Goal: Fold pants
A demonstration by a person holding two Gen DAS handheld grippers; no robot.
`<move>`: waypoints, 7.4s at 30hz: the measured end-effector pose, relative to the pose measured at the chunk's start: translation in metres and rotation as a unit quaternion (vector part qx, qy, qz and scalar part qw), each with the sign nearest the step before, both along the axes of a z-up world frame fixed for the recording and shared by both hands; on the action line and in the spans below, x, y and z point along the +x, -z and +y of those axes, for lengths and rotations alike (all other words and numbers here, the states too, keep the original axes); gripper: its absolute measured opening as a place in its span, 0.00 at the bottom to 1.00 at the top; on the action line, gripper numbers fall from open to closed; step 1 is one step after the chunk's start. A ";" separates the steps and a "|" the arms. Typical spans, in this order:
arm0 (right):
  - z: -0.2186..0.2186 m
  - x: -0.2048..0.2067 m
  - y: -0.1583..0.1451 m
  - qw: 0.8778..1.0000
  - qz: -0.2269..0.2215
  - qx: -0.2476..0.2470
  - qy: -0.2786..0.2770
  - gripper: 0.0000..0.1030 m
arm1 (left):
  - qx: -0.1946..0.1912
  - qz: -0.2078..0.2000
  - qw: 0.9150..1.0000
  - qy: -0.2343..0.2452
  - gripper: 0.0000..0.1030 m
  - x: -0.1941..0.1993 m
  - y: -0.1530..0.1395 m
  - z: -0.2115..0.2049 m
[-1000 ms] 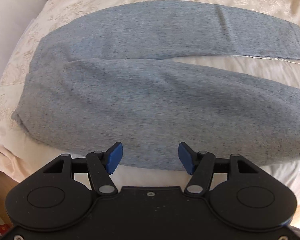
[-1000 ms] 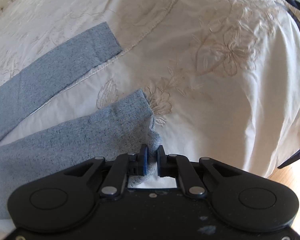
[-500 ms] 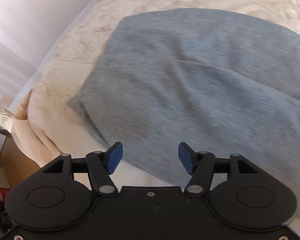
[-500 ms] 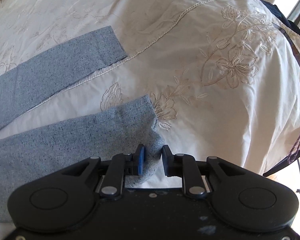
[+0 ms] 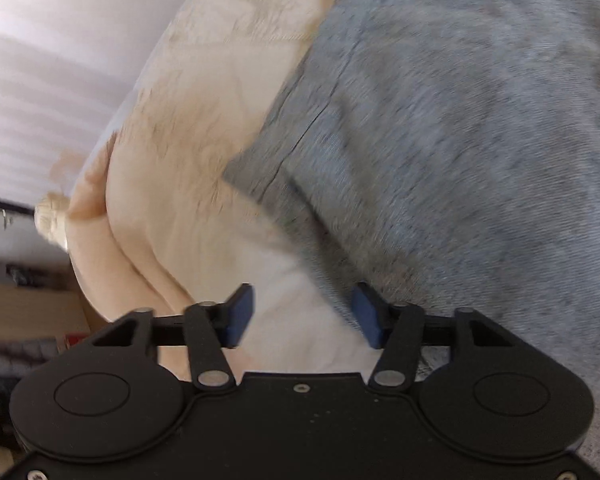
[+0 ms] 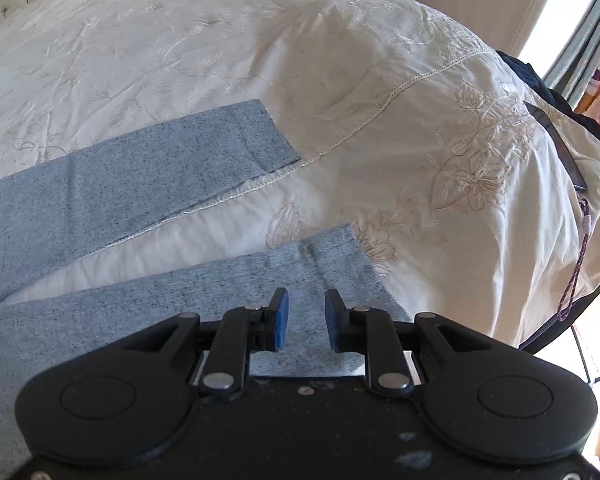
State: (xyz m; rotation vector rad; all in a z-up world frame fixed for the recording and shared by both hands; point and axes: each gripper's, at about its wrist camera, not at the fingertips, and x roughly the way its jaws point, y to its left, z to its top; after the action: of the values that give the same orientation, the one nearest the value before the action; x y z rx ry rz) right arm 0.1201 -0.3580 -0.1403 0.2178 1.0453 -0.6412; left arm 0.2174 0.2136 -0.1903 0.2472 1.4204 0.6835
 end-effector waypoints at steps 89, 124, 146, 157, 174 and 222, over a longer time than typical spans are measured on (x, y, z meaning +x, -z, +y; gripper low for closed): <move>-0.070 -0.037 0.084 0.995 -0.005 0.095 0.019 0.22 | -0.044 -0.129 0.963 0.232 0.62 -0.077 -0.076 -0.182; -0.098 -0.054 0.087 0.974 -0.044 0.198 0.096 0.32 | -0.031 -0.124 0.969 0.212 0.62 -0.114 -0.082 -0.222; -0.081 -0.106 0.056 0.970 -0.079 0.220 0.067 0.04 | -0.073 -0.131 0.982 0.112 0.62 -0.105 -0.084 -0.151; -0.072 -0.084 0.052 0.980 -0.046 0.180 0.072 0.05 | -0.157 -0.124 0.980 0.004 0.62 -0.067 -0.057 -0.043; -0.044 -0.051 0.041 0.985 -0.018 0.127 0.114 0.05 | -0.217 -0.101 0.971 -0.027 0.92 -0.029 0.014 0.001; -0.098 0.099 -0.023 0.953 -0.159 0.198 0.163 0.05 | -0.241 -0.229 0.942 -0.052 0.10 0.154 -0.138 -0.027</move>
State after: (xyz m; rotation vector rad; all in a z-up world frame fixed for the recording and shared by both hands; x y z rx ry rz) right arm 0.2190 -0.4558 -0.1171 0.8322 0.8204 -0.6591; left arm 0.3718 0.1864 -0.0521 -0.3563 1.1100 0.4201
